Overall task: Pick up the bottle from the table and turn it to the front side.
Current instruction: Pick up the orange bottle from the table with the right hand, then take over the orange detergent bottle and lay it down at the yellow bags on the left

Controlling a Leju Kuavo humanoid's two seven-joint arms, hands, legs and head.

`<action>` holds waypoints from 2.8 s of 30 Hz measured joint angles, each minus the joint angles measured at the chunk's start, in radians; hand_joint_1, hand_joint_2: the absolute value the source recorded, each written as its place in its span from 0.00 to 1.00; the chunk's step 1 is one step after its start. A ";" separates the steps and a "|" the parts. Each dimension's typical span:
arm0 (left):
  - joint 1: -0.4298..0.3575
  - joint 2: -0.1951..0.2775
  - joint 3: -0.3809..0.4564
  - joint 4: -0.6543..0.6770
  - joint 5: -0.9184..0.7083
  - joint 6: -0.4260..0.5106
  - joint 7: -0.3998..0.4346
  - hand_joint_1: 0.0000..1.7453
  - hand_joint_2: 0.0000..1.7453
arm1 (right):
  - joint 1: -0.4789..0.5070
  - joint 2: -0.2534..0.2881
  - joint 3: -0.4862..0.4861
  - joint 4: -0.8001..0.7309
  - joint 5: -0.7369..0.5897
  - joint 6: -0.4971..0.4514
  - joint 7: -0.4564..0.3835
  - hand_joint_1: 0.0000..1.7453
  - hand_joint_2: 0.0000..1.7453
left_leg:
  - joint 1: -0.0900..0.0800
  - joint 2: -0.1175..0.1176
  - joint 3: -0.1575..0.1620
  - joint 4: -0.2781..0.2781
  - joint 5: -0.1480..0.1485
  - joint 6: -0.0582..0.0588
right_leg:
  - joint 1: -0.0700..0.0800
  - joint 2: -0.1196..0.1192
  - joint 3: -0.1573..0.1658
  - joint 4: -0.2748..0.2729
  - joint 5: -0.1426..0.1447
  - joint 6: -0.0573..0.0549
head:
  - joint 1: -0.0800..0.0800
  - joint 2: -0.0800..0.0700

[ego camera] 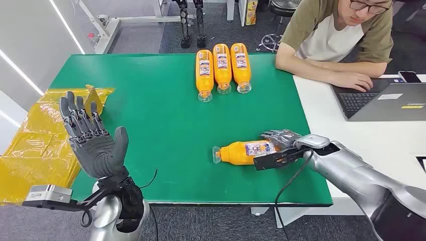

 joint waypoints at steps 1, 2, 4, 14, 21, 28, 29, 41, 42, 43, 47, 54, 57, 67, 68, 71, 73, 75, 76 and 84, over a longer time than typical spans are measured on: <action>0.000 0.000 0.000 0.000 0.000 0.000 0.000 0.00 1.00 | 0.005 0.003 -0.002 0.002 0.000 -0.015 0.001 1.00 1.00 | 0.000 0.001 0.001 0.000 0.000 0.000 | 0.000 0.001 0.001 0.000 0.000 0.000 | 0.000 0.000; 0.000 0.000 0.000 0.000 0.000 0.000 0.000 0.00 1.00 | 0.009 0.006 -0.005 0.004 0.001 -0.031 0.001 1.00 1.00 | 0.000 0.001 0.002 0.000 -0.001 0.000 | 0.000 0.001 0.002 -0.001 0.000 0.000 | 0.000 0.000; 0.000 0.000 0.001 0.000 -0.001 0.000 0.000 0.00 1.00 | 0.029 0.018 -0.017 0.011 0.004 -0.092 0.004 1.00 1.00 | 0.000 0.004 0.006 -0.001 -0.002 0.001 | 0.000 0.004 0.006 -0.002 -0.001 0.001 | 0.000 0.000; 0.001 0.000 0.005 0.000 -0.017 -0.009 0.000 0.00 1.00 | 0.125 0.094 -0.130 0.034 -0.002 -0.351 0.003 1.00 1.00 | 0.000 0.006 0.009 0.000 -0.001 0.001 | 0.000 0.006 0.008 -0.002 0.001 0.001 | 0.000 0.000; -0.002 -0.002 0.005 0.024 -0.027 -0.041 0.000 0.00 1.00 | 0.261 0.190 -0.322 -0.012 -0.025 -0.633 -0.037 1.00 1.00 | 0.000 0.005 0.003 0.000 0.000 0.001 | 0.000 0.004 0.002 -0.001 0.000 0.000 | 0.000 0.000; -0.011 -0.008 0.005 0.108 -0.045 -0.065 0.000 0.00 1.00 | 0.383 0.264 -0.563 -0.130 -0.027 -0.725 -0.156 1.00 1.00 | 0.000 0.002 0.000 -0.001 -0.001 0.000 | 0.000 0.003 -0.001 -0.001 -0.003 0.002 | 0.000 0.000; -0.013 -0.008 0.004 0.120 -0.046 -0.072 0.000 0.00 1.00 | 0.403 0.272 -0.594 -0.151 -0.030 -0.738 -0.178 1.00 1.00 | 0.000 0.002 -0.001 -0.001 -0.002 0.000 | 0.000 0.003 -0.001 -0.001 -0.003 0.002 | 0.000 0.000; -0.060 -0.014 -0.053 0.330 -0.085 -0.294 0.023 0.00 1.00 | 0.537 0.354 -0.743 -0.325 -0.013 -0.710 -0.257 1.00 1.00 | -0.001 0.004 -0.001 -0.001 -0.004 0.001 | 0.000 0.004 -0.002 -0.002 -0.004 0.003 | 0.000 0.000; -0.063 -0.015 -0.055 0.342 -0.086 -0.308 0.023 0.00 1.00 | 0.537 0.358 -0.743 -0.326 -0.009 -0.697 -0.259 1.00 1.00 | -0.001 0.004 -0.001 -0.001 -0.004 0.001 | 0.000 0.004 -0.002 -0.002 -0.004 0.003 | 0.000 0.000; -0.065 -0.015 -0.058 0.353 -0.087 -0.321 0.023 0.00 1.00 | 0.538 0.361 -0.742 -0.326 -0.006 -0.682 -0.262 1.00 1.00 | -0.001 0.004 -0.001 -0.001 -0.004 0.001 | 0.000 0.004 -0.002 -0.002 -0.004 0.003 | 0.000 0.000; -0.078 -0.017 -0.070 0.395 -0.085 -0.361 0.014 0.00 1.00 | 0.537 0.376 -0.733 -0.322 0.005 -0.630 -0.272 1.00 1.00 | 0.000 0.004 -0.001 -0.001 -0.004 0.001 | 0.000 0.004 -0.002 -0.002 -0.004 0.002 | 0.000 0.000; -0.109 -0.023 -0.072 0.452 -0.082 -0.399 0.002 0.00 1.00 | 0.515 0.398 -0.687 -0.283 0.046 -0.524 -0.257 1.00 1.00 | 0.000 0.004 -0.001 -0.001 -0.004 0.000 | 0.000 0.004 -0.002 -0.002 -0.004 0.002 | 0.000 0.000; -0.114 -0.025 -0.072 0.465 -0.081 -0.403 0.002 0.00 1.00 | 0.497 0.400 -0.667 -0.258 0.059 -0.477 -0.249 1.00 1.00 | -0.001 0.003 -0.001 -0.001 -0.004 0.000 | 0.000 0.004 -0.002 -0.002 -0.004 0.002 | 0.000 0.000; -0.118 -0.026 -0.072 0.484 -0.060 -0.387 0.002 0.45 1.00 | 0.440 0.407 -0.626 -0.186 0.118 -0.424 -0.216 1.00 1.00 | -0.001 0.003 -0.001 -0.001 -0.004 0.000 | 0.000 0.004 -0.002 -0.002 -0.004 0.002 | 0.000 0.000; -0.118 -0.026 -0.071 0.484 -0.058 -0.385 0.002 0.70 1.00 | 0.438 0.407 -0.624 -0.182 0.123 -0.424 -0.211 1.00 1.00 | -0.001 0.003 -0.001 -0.001 -0.004 0.000 | 0.000 0.004 -0.002 -0.002 -0.005 0.002 | 0.000 0.000; -0.117 -0.026 -0.071 0.484 -0.051 -0.384 0.003 1.00 1.00 | 0.433 0.408 -0.620 -0.176 0.142 -0.426 -0.199 1.00 1.00 | -0.001 0.003 -0.001 -0.001 -0.004 0.000 | 0.000 0.004 -0.002 -0.002 -0.005 0.002 | 0.000 0.000; -0.117 -0.026 -0.070 0.484 -0.051 -0.384 0.003 1.00 1.00 | 0.432 0.408 -0.620 -0.175 0.153 -0.427 -0.193 1.00 1.00 | -0.001 0.003 -0.001 -0.001 -0.004 0.000 | 0.000 0.004 -0.002 -0.002 -0.005 0.002 | 0.000 0.000; -0.117 -0.026 -0.070 0.484 -0.054 -0.386 0.003 1.00 1.00 | 0.432 0.408 -0.620 -0.175 0.160 -0.427 -0.191 1.00 1.00 | -0.001 0.003 -0.001 -0.001 -0.004 0.000 | 0.000 0.004 -0.002 -0.002 -0.005 0.002 | 0.000 0.000; -0.117 -0.026 -0.070 0.484 -0.056 -0.387 0.003 1.00 1.00 | 0.432 0.408 -0.620 -0.175 0.162 -0.427 -0.190 1.00 1.00 | -0.001 0.003 -0.001 -0.001 -0.004 0.000 | 0.000 0.004 -0.002 -0.002 -0.005 0.002 | 0.000 0.000; -0.117 -0.026 -0.070 0.484 -0.066 -0.396 0.002 1.00 1.00 | 0.432 0.408 -0.620 -0.175 0.189 -0.440 -0.182 0.55 1.00 | -0.001 0.004 -0.001 -0.001 -0.004 0.000 | 0.000 0.004 -0.002 -0.002 -0.005 0.002 | 0.000 0.000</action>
